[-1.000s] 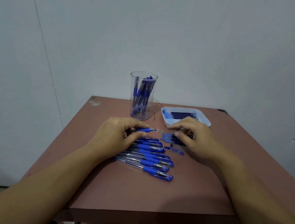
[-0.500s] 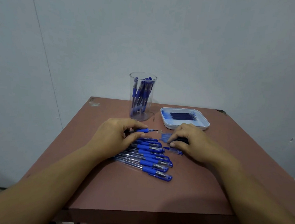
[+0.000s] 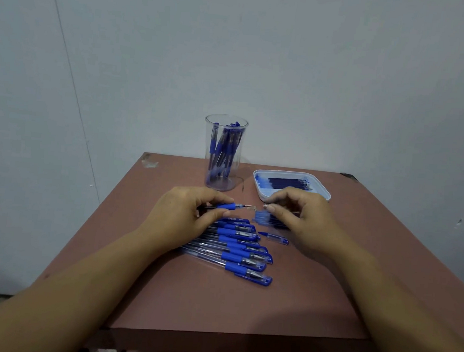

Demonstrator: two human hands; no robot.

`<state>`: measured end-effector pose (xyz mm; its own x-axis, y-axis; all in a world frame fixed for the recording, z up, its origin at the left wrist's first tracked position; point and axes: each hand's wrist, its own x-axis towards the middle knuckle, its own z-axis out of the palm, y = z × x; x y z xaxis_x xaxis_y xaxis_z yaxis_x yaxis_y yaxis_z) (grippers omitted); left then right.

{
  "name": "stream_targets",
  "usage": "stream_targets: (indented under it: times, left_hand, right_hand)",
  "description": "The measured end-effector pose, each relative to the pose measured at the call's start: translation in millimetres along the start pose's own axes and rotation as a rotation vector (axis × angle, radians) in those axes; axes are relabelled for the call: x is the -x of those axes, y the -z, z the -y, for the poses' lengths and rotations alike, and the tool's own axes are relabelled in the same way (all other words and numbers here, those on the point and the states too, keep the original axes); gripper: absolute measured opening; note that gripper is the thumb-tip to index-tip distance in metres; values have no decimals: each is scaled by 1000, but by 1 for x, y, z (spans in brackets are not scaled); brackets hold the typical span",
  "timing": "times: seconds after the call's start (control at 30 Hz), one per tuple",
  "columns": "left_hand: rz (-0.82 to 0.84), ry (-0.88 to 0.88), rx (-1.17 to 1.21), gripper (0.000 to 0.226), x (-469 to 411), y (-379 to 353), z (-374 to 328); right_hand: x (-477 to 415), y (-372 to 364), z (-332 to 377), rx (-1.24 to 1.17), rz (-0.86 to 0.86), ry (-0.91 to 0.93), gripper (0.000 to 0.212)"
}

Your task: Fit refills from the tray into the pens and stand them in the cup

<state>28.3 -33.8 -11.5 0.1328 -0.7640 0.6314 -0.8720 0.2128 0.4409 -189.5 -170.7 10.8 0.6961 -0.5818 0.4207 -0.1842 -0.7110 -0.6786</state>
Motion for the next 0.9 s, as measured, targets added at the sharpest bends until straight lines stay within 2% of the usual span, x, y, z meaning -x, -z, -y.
stream_targets:
  times: [0.1, 0.33, 0.5, 0.67, 0.8, 0.9]
  left_hand:
    - [5, -3, -1, 41, -1, 0, 0]
    - [5, -21, -2, 38, 0, -1, -5]
    - [14, -52, -33, 36, -1, -2, -6]
    - [16, -71, -37, 35, 0, -2, -8]
    - [5, -69, -16, 36, -2, -2, -8]
    - [2, -66, -18, 35, -1, -2, -8]
  right_hand:
    - [2, -8, 7, -101, -7, 39, 15]
    - [3, -19, 12, -125, 26, 100, 19]
    - [2, -22, 13, -73, 4, 148, 23]
    - [0, -24, 10, 33, 36, 181, 8]
    - [2, -21, 11, 47, 31, 207, 29]
    - [0, -22, 10, 116, -8, 281, 17]
